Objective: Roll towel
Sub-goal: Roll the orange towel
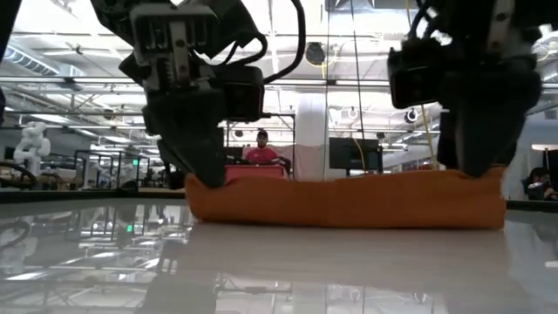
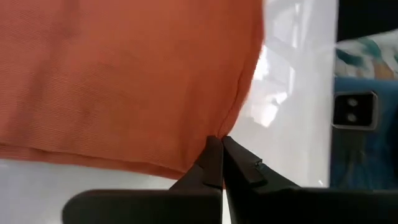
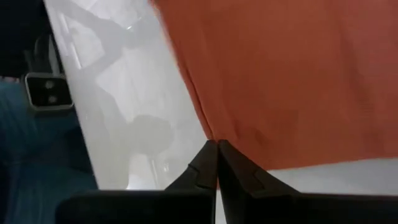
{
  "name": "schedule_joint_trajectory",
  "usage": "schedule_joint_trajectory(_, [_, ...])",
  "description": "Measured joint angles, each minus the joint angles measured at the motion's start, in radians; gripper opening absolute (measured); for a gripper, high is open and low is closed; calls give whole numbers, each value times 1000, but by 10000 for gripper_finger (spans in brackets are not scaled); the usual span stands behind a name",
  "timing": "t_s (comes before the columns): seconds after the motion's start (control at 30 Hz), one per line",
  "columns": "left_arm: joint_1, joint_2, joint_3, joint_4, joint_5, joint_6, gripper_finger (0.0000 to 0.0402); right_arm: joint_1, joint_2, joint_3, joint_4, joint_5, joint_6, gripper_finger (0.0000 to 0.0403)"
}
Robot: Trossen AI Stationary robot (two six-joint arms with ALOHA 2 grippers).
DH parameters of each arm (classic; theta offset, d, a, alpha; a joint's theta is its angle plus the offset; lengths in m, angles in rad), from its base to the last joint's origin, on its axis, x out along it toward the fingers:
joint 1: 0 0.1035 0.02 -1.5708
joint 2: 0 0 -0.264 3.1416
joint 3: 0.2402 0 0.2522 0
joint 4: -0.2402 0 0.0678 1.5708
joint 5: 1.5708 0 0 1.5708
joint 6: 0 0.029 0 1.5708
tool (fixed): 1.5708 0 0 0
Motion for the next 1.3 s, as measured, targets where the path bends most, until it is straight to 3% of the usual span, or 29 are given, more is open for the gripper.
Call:
schedule_joint_trajectory(0.4, [47, 0, 1, -51, -85, 0, 0, -75, -1, -5, -106, -15, -74, 0])
schedule_joint_trajectory(0.77, [50, -2, 5, -103, -133, 52, 0, -81, -2, -100, -2, -4, -37, 0])
schedule_joint_trajectory(0.93, [50, -2, 4, -111, -161, 62, 5, -79, -2, -103, -7, 56, -39, 5])
schedule_joint_trajectory(1.07, [48, -2, 2, -142, -185, 64, 14, -78, -2, -106, -21, 62, -48, 35])
schedule_joint_trajectory(1.3, [48, -4, 4, -177, -201, 81, 17, -78, -3, -104, -20, 80, -78, 128])
